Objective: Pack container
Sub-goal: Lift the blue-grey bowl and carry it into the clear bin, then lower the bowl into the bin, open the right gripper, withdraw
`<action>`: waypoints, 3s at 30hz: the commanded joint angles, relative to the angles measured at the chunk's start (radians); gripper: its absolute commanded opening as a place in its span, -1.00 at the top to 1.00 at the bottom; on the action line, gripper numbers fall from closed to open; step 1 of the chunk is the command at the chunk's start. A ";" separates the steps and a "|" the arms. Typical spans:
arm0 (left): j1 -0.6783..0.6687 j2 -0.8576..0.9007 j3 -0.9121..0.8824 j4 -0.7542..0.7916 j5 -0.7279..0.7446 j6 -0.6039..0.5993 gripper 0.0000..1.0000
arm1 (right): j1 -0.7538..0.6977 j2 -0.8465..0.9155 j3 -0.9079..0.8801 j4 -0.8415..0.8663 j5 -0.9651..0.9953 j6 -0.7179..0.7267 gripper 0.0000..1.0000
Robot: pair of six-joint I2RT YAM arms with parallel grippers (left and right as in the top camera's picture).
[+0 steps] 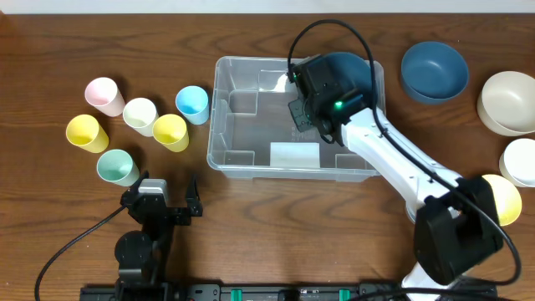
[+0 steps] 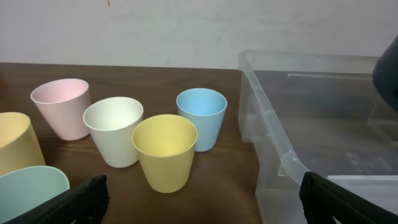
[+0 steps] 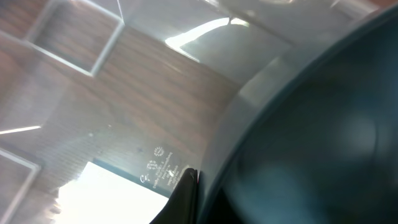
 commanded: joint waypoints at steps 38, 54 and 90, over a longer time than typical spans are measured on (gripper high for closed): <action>-0.003 -0.006 -0.029 -0.010 -0.011 0.009 -0.96 | 0.004 0.086 0.002 -0.040 0.022 -0.005 0.97; -0.003 -0.006 -0.029 -0.010 -0.011 0.009 -0.96 | 0.004 0.087 0.002 -0.039 0.049 -0.028 0.22; -0.003 -0.006 -0.029 -0.010 -0.011 0.009 -0.96 | -0.133 -0.018 0.272 -0.254 0.051 0.036 -0.04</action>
